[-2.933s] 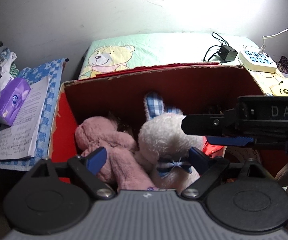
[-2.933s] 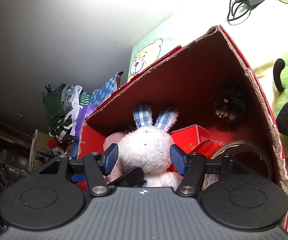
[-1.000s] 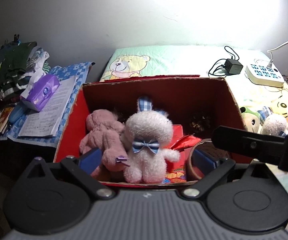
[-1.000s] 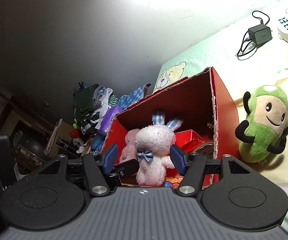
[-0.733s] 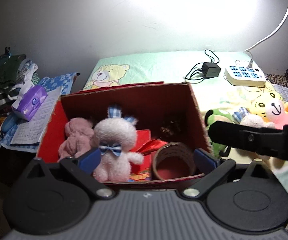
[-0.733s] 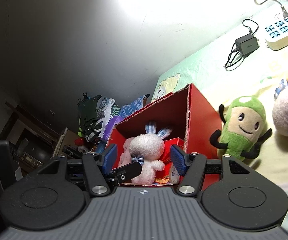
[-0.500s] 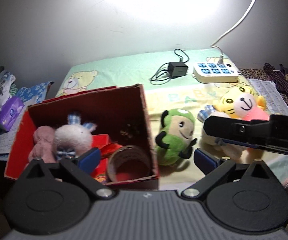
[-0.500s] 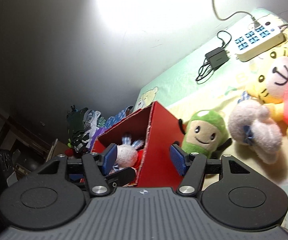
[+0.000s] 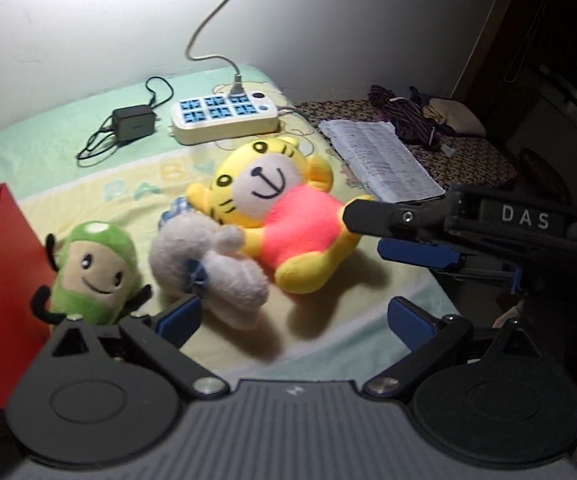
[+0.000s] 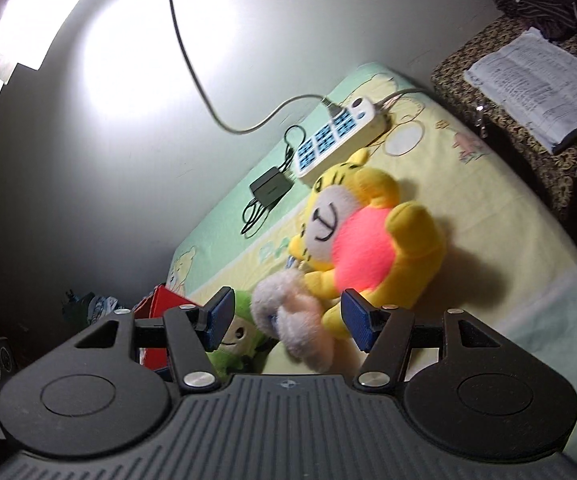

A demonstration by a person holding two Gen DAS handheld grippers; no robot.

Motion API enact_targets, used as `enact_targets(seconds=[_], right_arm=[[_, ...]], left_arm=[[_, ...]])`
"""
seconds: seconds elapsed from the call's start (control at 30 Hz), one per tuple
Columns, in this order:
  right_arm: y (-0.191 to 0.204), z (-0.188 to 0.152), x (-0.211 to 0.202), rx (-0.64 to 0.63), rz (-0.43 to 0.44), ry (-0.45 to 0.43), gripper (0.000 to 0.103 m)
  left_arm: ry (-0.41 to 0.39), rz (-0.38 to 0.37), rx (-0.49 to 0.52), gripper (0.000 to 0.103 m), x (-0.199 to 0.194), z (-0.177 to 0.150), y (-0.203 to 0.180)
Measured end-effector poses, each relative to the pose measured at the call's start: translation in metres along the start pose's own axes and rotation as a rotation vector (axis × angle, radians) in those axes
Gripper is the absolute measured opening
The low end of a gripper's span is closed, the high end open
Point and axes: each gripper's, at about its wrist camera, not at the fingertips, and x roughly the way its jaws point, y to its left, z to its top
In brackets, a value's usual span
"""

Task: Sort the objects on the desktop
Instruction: 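Withdraw the right gripper from the box toward the yellow tiger plush, then grasp the yellow tiger plush in the pink shirt with the right gripper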

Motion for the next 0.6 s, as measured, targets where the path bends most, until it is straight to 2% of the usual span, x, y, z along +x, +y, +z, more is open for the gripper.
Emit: enact_targets(seconds=[0.13,0.27,0.4,0.5,0.6], right_arm=[[-0.022,0.016,-0.009,0.023,-0.052,-0.043,0.064],[-0.039,0.033,-0.002,0.027,-0.102,-0.051,0.064],[-0.051,0.046,0.01,0.021,-0.132,-0.043,0.068],[-0.058,0.055,0.021,0.016,-0.137,-0.032,0.069],[-0.064,0.062,0.037,-0.002,-0.136,-0.013,0.073]], left_arm=[[-0.005,-0.069,-0.047,0.099,0.022,0.016,-0.008],[-0.027,-0.085,-0.086,0.099,0.045,0.033,-0.007],[0.015,-0.134,-0.171,0.099,0.071,0.042,0.002],[0.033,-0.113,-0.208,0.099,0.086,0.044,0.011],[0.06,-0.142,-0.26,0.099,0.097,0.046,0.023]])
